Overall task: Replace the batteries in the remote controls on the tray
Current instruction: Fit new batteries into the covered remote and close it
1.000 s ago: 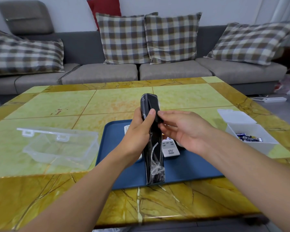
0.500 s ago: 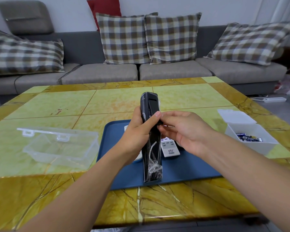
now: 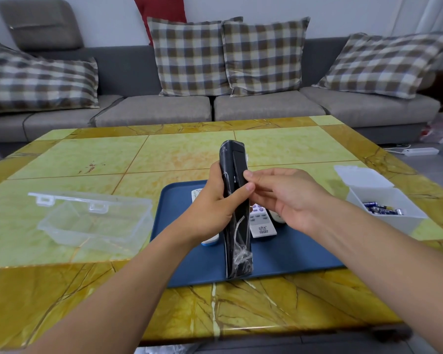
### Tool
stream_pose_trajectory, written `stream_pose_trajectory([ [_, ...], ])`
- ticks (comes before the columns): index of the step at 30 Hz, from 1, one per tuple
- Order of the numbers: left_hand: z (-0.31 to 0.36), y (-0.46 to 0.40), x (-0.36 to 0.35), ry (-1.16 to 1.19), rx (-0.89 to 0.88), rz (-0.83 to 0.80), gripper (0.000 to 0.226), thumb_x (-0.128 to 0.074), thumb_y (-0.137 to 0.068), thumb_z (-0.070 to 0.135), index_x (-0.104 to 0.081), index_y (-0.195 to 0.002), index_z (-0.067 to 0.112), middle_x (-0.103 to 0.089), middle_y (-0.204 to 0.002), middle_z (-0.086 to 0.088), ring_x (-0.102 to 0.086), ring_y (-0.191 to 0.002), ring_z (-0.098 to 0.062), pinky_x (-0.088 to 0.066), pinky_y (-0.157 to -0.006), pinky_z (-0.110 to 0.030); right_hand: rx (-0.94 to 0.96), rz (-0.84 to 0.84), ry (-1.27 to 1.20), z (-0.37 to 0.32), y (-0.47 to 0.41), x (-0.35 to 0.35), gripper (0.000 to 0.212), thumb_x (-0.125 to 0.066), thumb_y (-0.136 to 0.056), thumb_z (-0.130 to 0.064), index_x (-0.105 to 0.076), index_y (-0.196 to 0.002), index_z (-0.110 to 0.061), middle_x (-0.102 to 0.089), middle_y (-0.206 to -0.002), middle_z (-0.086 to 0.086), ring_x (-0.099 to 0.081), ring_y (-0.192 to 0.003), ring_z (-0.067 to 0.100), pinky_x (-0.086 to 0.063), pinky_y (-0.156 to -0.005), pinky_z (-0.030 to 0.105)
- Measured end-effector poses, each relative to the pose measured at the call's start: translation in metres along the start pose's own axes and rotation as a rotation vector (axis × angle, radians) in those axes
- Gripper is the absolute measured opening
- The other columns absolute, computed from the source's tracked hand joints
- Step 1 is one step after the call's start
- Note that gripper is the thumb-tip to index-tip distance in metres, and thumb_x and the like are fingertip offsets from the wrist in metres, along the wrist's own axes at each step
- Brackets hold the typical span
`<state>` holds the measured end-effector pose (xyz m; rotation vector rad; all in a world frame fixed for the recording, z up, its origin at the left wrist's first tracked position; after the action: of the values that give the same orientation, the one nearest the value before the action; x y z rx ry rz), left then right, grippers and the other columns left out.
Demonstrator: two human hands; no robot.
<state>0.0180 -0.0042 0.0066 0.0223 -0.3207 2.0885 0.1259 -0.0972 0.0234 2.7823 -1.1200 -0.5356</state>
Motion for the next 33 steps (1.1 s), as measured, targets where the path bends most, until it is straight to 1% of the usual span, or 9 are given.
stream_pose_trajectory([
  [5,0.002,0.003,0.002,-0.075,-0.011,-0.037,0.035,-0.056,-0.102,0.018,-0.039,-0.133,0.019,-0.060,-0.106,0.005,-0.063,-0.095,-0.002,-0.055,-0.083,-0.028,-0.020,-0.026,0.084,0.000,-0.003,0.001,0.020,-0.084,-0.075,-0.011,-0.068,-0.082,0.000,-0.068,-0.078,0.013,-0.069,-0.063,0.016,-0.057,-0.057,0.020],
  [9,0.001,0.004,0.002,-0.003,0.049,-0.055,0.035,-0.049,-0.105,0.018,-0.039,-0.137,0.023,-0.062,-0.120,-0.009,-0.066,-0.101,-0.015,-0.058,-0.092,-0.040,-0.016,-0.021,0.201,0.000,-0.006,0.003,0.028,-0.087,-0.073,-0.025,-0.065,-0.073,-0.007,-0.058,-0.065,0.005,-0.062,-0.051,0.013,-0.053,-0.049,0.020],
  [15,0.006,0.004,0.005,0.225,0.157,-0.105,0.036,-0.049,-0.104,0.017,-0.047,-0.139,0.028,-0.063,-0.129,-0.019,-0.067,-0.100,-0.027,-0.057,-0.092,-0.049,0.108,-0.144,0.304,-0.005,-0.011,0.004,0.041,-0.082,-0.078,-0.033,-0.067,-0.112,-0.015,-0.070,-0.087,0.001,-0.060,-0.063,0.015,-0.046,-0.050,0.024],
  [18,0.009,0.002,0.005,0.384,0.187,-0.167,0.039,-0.049,-0.103,0.014,-0.049,-0.140,0.024,-0.062,-0.128,-0.026,-0.068,-0.094,-0.029,-0.060,-0.087,-0.046,0.123,-0.255,0.182,-0.009,-0.011,-0.001,0.042,-0.075,-0.084,-0.025,-0.064,-0.116,0.000,-0.065,-0.080,0.009,-0.053,-0.060,0.021,-0.049,-0.051,0.030],
  [22,0.008,0.000,0.006,0.382,0.209,-0.119,0.034,-0.045,-0.104,0.011,-0.051,-0.137,0.019,-0.067,-0.105,-0.020,-0.072,-0.079,-0.022,-0.062,-0.071,-0.035,0.153,-0.237,0.122,-0.013,-0.007,-0.006,0.041,-0.073,-0.086,-0.016,-0.058,-0.112,0.012,-0.062,-0.070,0.014,-0.050,-0.052,0.025,-0.048,-0.043,0.030],
  [24,0.007,-0.001,0.007,0.367,0.204,-0.092,0.030,-0.045,-0.104,0.011,-0.052,-0.133,0.018,-0.067,-0.104,-0.019,-0.072,-0.079,-0.022,-0.063,-0.072,-0.036,0.212,-0.188,0.132,-0.013,-0.006,-0.008,0.037,-0.073,-0.087,-0.011,-0.058,-0.106,0.016,-0.062,-0.065,0.014,-0.050,-0.054,0.026,-0.047,-0.039,0.030],
  [27,0.006,-0.001,0.011,0.326,0.165,-0.067,0.031,-0.046,-0.104,0.010,-0.053,-0.134,0.017,-0.067,-0.111,-0.018,-0.071,-0.084,-0.024,-0.063,-0.075,-0.038,0.292,-0.160,0.163,-0.013,-0.007,-0.012,0.034,-0.073,-0.087,-0.011,-0.060,-0.104,0.016,-0.063,-0.071,0.016,-0.055,-0.062,0.032,-0.052,-0.046,0.034],
  [30,0.009,0.001,0.020,0.282,0.125,-0.061,0.036,-0.049,-0.103,0.009,-0.052,-0.138,0.017,-0.069,-0.114,-0.020,-0.072,-0.089,-0.029,-0.061,-0.078,-0.040,0.299,-0.179,0.214,-0.013,-0.011,-0.014,0.031,-0.073,-0.088,-0.015,-0.063,-0.107,0.008,-0.063,-0.079,0.010,-0.059,-0.058,0.018,-0.049,-0.044,0.026],
  [33,0.017,0.006,0.031,0.154,0.037,-0.074,0.047,-0.054,-0.100,0.004,-0.051,-0.142,0.023,-0.072,-0.112,-0.019,-0.071,-0.089,-0.028,-0.059,-0.075,-0.035,0.274,-0.266,0.310,-0.009,-0.017,-0.018,0.031,-0.079,-0.083,-0.024,-0.070,-0.108,-0.009,-0.072,-0.093,0.005,-0.065,-0.077,0.017,-0.051,-0.061,0.026],
])
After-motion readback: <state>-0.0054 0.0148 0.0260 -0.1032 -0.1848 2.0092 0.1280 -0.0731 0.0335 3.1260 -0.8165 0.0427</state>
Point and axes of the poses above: each hand's wrist, its own y-axis away from the middle knuckle, its own x-axis out of the back of the hand, z = x × y, the point moved 3 cm from there along -y, towards the middle knuckle
